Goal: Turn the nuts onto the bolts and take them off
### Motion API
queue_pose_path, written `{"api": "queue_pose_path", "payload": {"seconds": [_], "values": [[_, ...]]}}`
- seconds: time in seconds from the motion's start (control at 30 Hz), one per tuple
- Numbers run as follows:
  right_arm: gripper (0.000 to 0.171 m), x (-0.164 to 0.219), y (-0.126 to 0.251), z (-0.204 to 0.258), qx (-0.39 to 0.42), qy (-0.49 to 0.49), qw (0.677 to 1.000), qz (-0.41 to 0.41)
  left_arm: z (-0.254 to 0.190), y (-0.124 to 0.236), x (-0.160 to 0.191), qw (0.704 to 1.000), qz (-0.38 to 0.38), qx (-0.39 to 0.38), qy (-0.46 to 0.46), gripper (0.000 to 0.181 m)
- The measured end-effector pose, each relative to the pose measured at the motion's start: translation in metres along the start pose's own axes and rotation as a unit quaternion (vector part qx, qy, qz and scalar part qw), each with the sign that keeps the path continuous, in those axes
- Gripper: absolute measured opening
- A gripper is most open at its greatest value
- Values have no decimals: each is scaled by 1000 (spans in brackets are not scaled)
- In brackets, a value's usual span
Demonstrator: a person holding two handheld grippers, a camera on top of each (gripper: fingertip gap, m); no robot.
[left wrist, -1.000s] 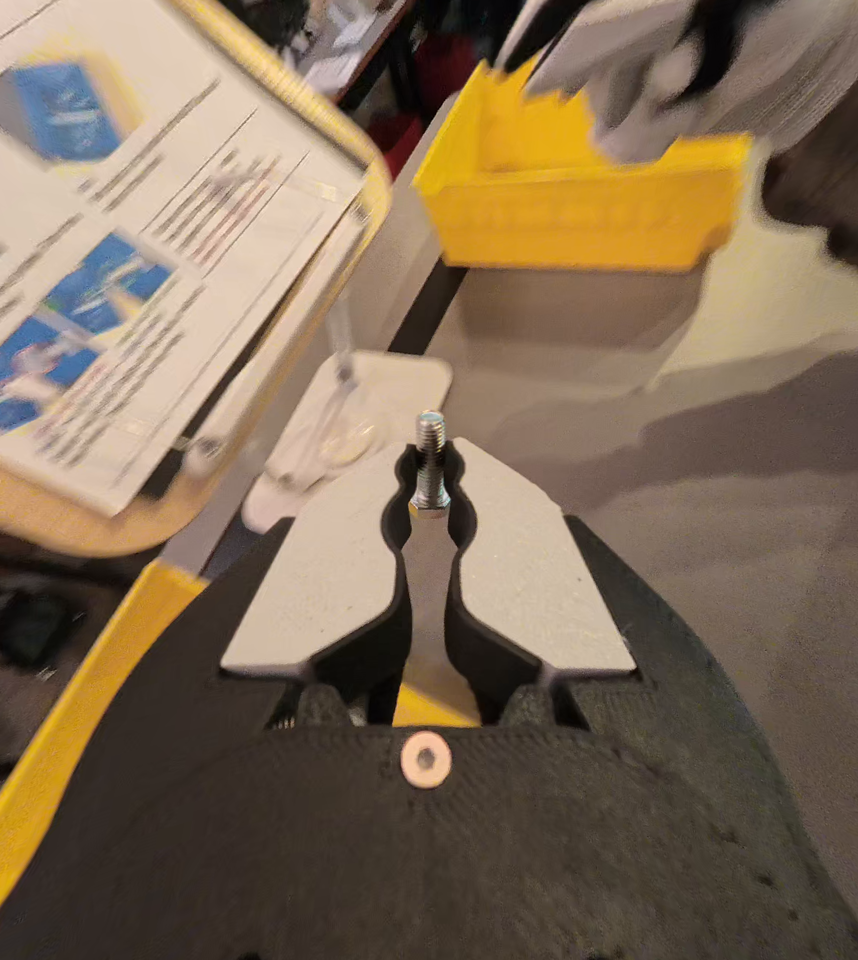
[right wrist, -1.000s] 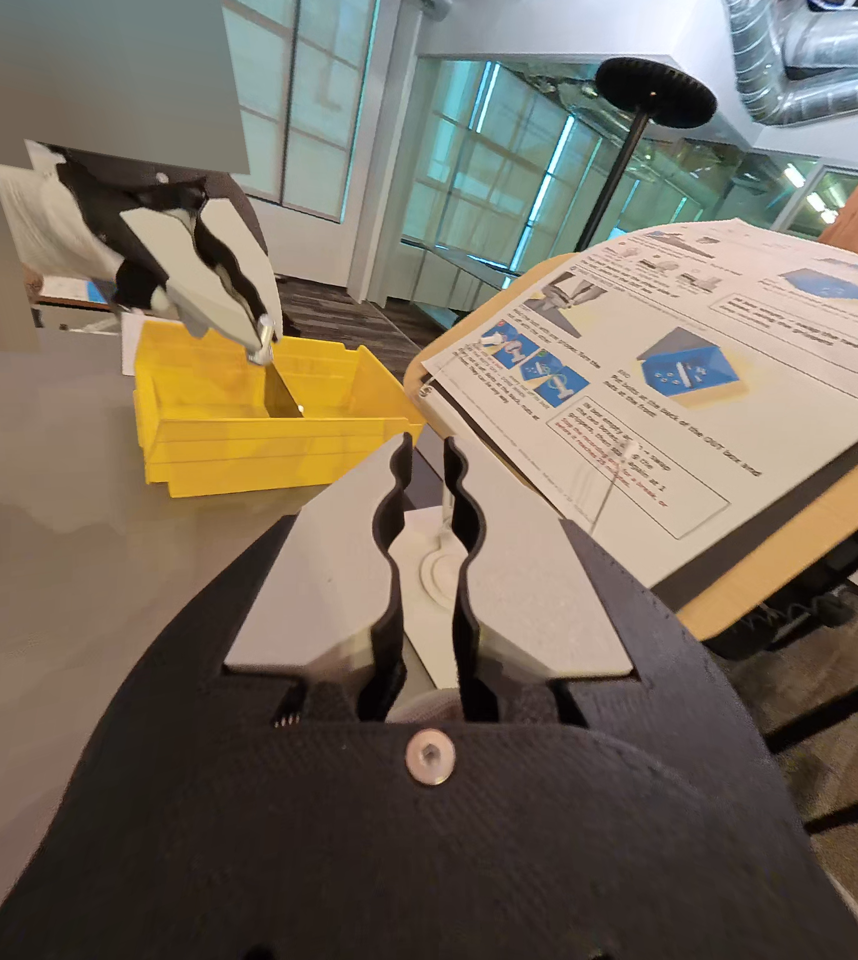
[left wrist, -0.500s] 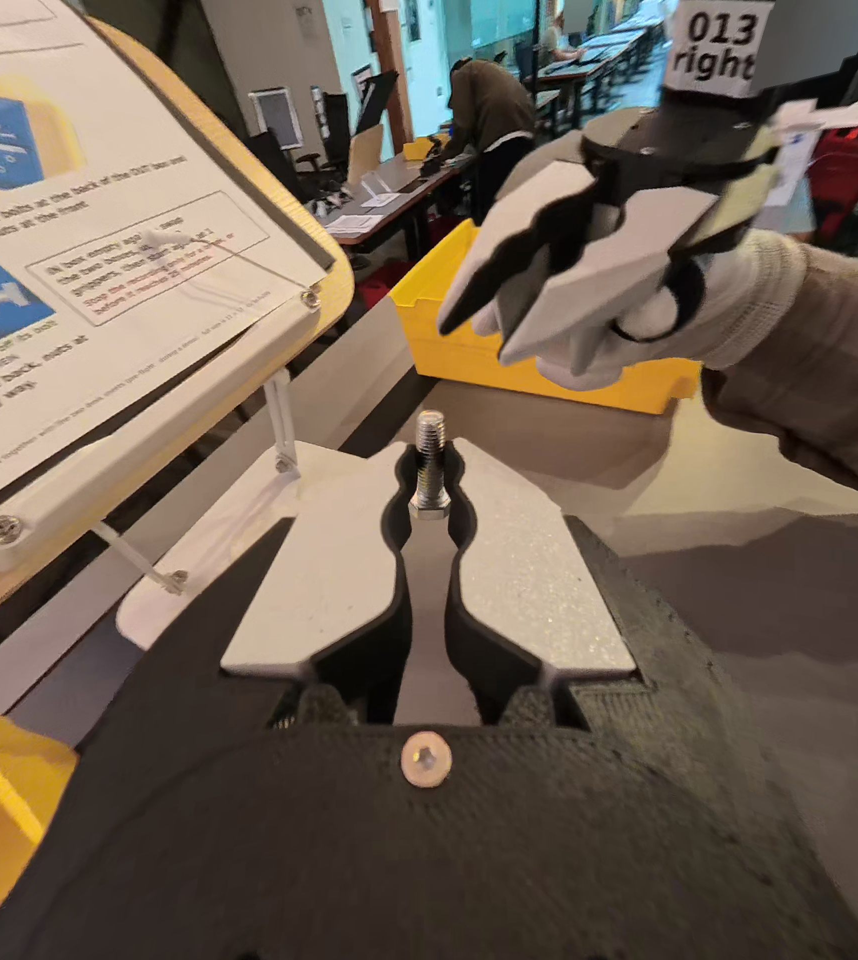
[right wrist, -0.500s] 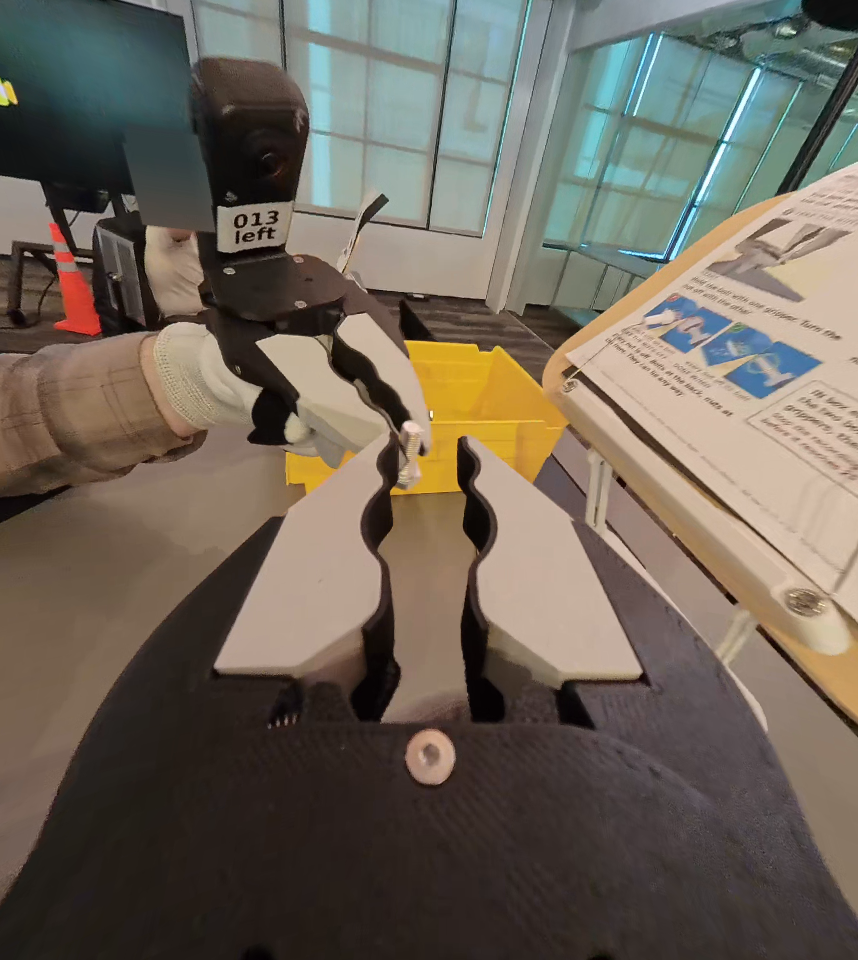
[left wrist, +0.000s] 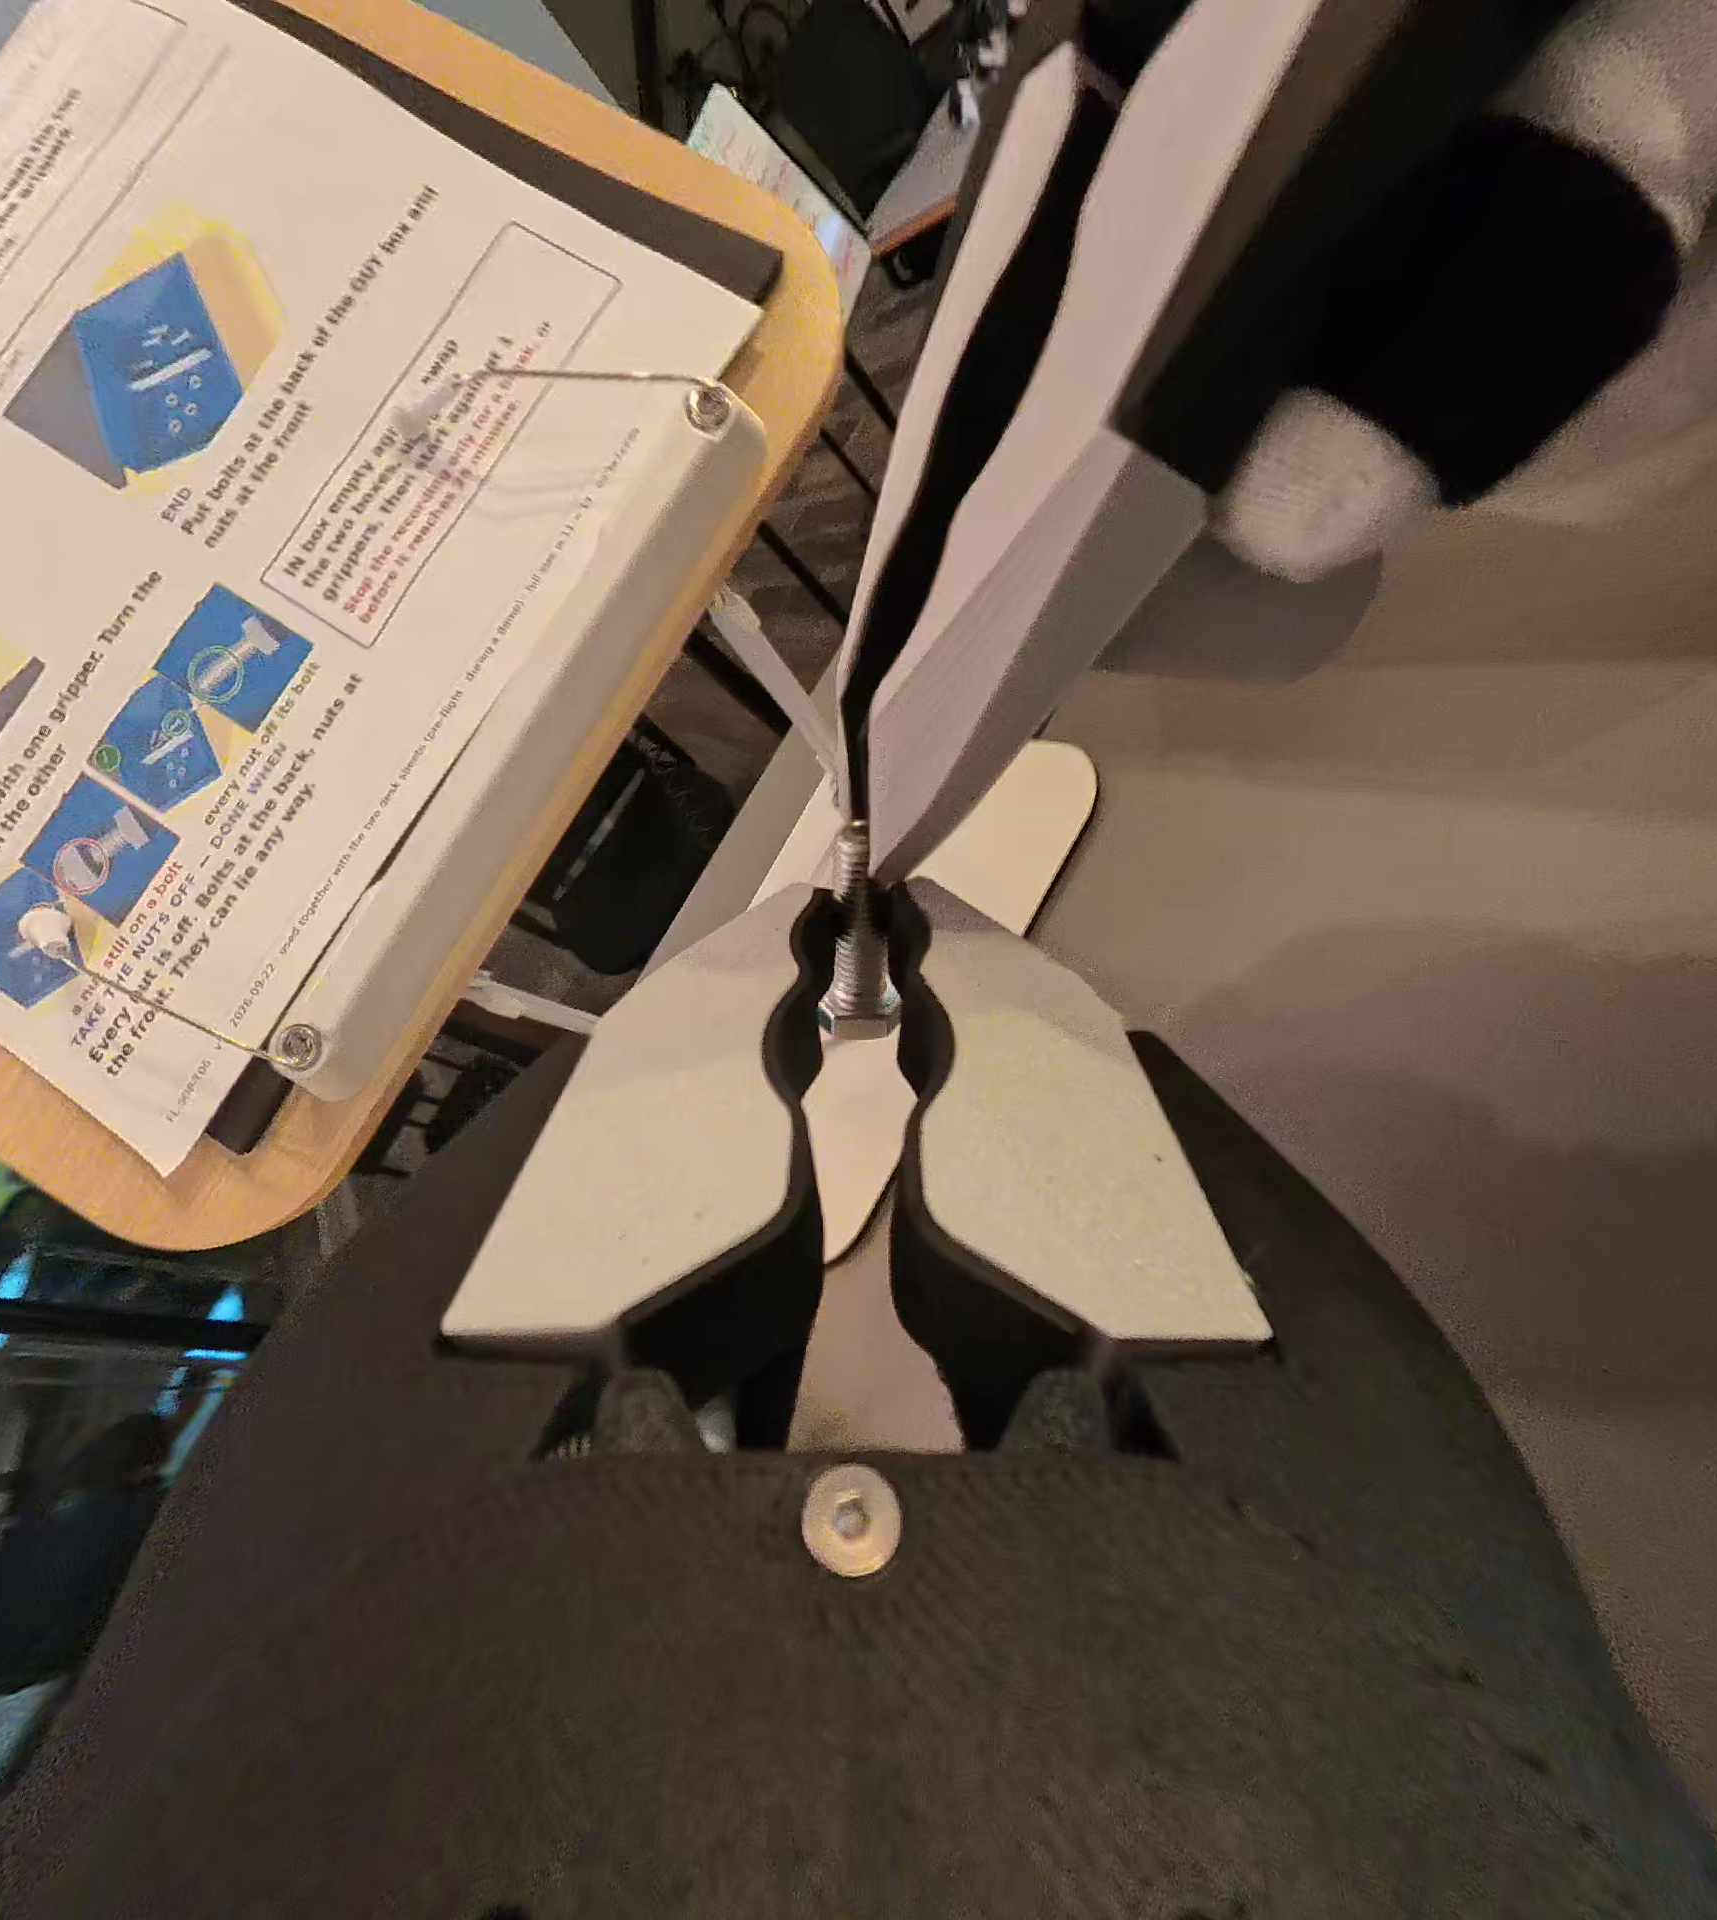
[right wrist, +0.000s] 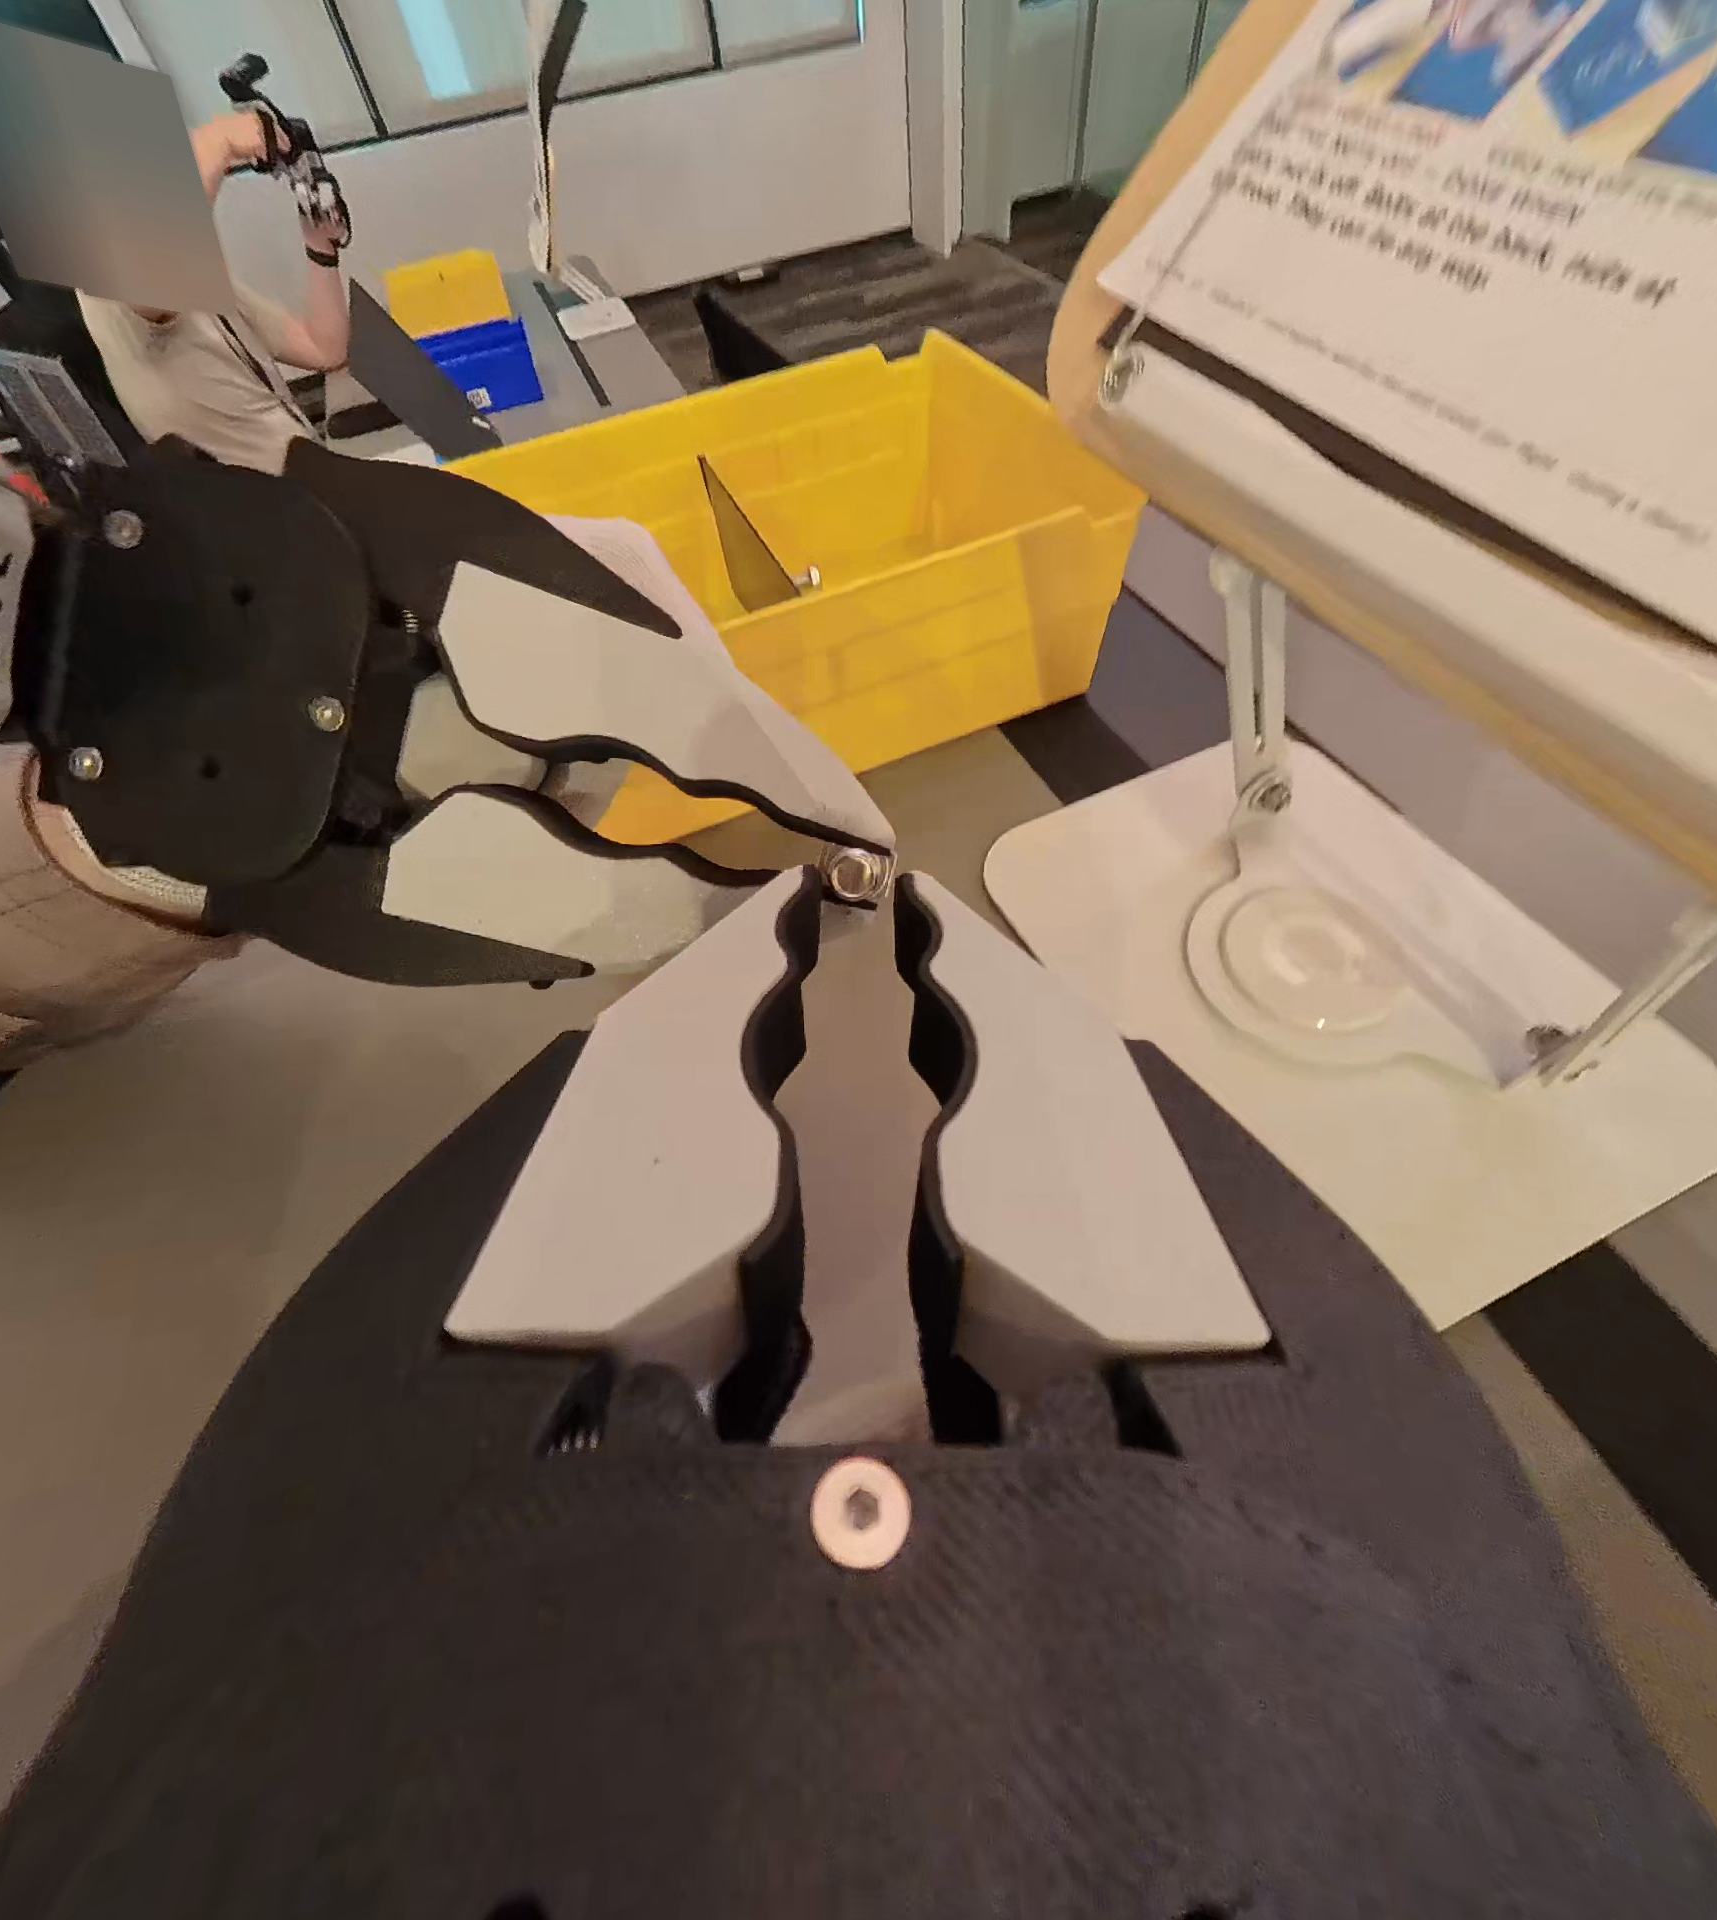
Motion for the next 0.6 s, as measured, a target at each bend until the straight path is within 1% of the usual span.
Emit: {"api": "queue_pose_path", "payload": {"seconds": [0.07, 0.17, 0.27, 0.33, 0.37, 0.47, 0.5, 0.6], "values": [[10, 4, -2, -4, -11, -28, 1000, 8, -4, -3, 1, 1000, 6, -10, -14, 10], [11, 8, -2, -11, -29, -70, 997, 13, -9, -5, 1, 999, 15, -18, -37, 10], [14, 12, -3, -17, -37, -98, 994, 15, -13, -9, 2, 999, 19, -25, -44, 10], [22, 13, -3, -17, -68, -117, 991, 10, -17, -11, 2, 998, 20, -16, -49, 10], [20, 14, -4, -17, -69, -117, 991, 13, -19, -13, 2, 998, 25, -23, -54, 10], [15, 17, -10, -17, -36, -103, 993, 34, -23, -15, 1, 998, 25, -24, -56, 10], [10, 17, -10, -18, -29, -106, 993, 31, -23, -15, 0, 997, 26, -30, -66, 10], [8, 17, -10, -18, -19, -96, 995, 37, -24, -16, 1, 997, 25, -28, -61, 10]]}}
Point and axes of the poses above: each gripper's, where its closed fingertips meet, y back along the fingers, x out of its underside, z = x × y across the jaws, the point moved 10 cm from there along y, back along the fingers, and after that the axes turned 13 degrees about -y, right-handed, at the moved point
